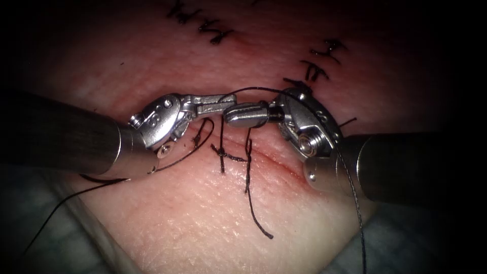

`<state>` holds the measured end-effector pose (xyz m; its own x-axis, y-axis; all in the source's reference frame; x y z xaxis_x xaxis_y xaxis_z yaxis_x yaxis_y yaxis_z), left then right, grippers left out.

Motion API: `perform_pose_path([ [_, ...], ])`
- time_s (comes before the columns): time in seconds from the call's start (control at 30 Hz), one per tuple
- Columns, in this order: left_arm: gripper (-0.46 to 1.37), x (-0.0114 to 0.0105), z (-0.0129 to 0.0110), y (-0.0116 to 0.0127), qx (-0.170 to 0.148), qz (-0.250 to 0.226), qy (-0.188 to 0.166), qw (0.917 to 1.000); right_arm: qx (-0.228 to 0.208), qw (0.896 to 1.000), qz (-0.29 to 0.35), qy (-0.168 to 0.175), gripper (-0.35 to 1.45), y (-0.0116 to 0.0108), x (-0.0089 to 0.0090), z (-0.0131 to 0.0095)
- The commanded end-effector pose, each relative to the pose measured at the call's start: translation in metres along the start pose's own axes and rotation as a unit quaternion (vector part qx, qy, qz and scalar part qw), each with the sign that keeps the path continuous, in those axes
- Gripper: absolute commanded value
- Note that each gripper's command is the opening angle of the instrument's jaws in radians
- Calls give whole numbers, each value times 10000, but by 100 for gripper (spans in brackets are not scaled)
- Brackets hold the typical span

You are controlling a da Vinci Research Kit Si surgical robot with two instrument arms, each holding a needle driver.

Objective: Wound Closure
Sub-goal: Loop the suture once clockwise around the right tool, then grab the small suture end with the right tool.

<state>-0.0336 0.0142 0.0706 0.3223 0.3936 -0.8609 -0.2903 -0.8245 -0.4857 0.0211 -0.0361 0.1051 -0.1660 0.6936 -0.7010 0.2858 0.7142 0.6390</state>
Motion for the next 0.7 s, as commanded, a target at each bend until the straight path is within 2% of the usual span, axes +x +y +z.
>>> perform_pose_path([
  [0.03, -35, 0, 1, 0, -24, 0, -2, 10000, 48, 10000, -12, -37, -35, 0, -3, 0],
  [0.17, -35, -1, 5, 0, 8, -28, -3, 10000, 431, 9985, -106, -328, -35, 0, -4, 4],
  [0.3, -35, -3, 13, 3, -37, -17, 25, 10000, 992, 9920, -220, -746, -35, 0, -5, 10],
  [0.47, -35, -3, 18, 10, -76, -38, 7, 10000, 1877, 9708, -242, -1475, -35, -5, -5, 19],
  [0.6, -35, -3, 17, 11, -76, -38, 7, 10000, 2360, 9535, -301, -1848, -35, -12, -6, 25],
  [0.63, -35, -3, 17, 12, -77, -38, 7, 10000, 2612, 9428, -322, -2046, -35, -16, -7, 28],
  [0.7, -35, -3, 17, 13, -76, -38, 6, 10000, 2849, 9317, -345, -2225, -35, -22, -8, 33],
])
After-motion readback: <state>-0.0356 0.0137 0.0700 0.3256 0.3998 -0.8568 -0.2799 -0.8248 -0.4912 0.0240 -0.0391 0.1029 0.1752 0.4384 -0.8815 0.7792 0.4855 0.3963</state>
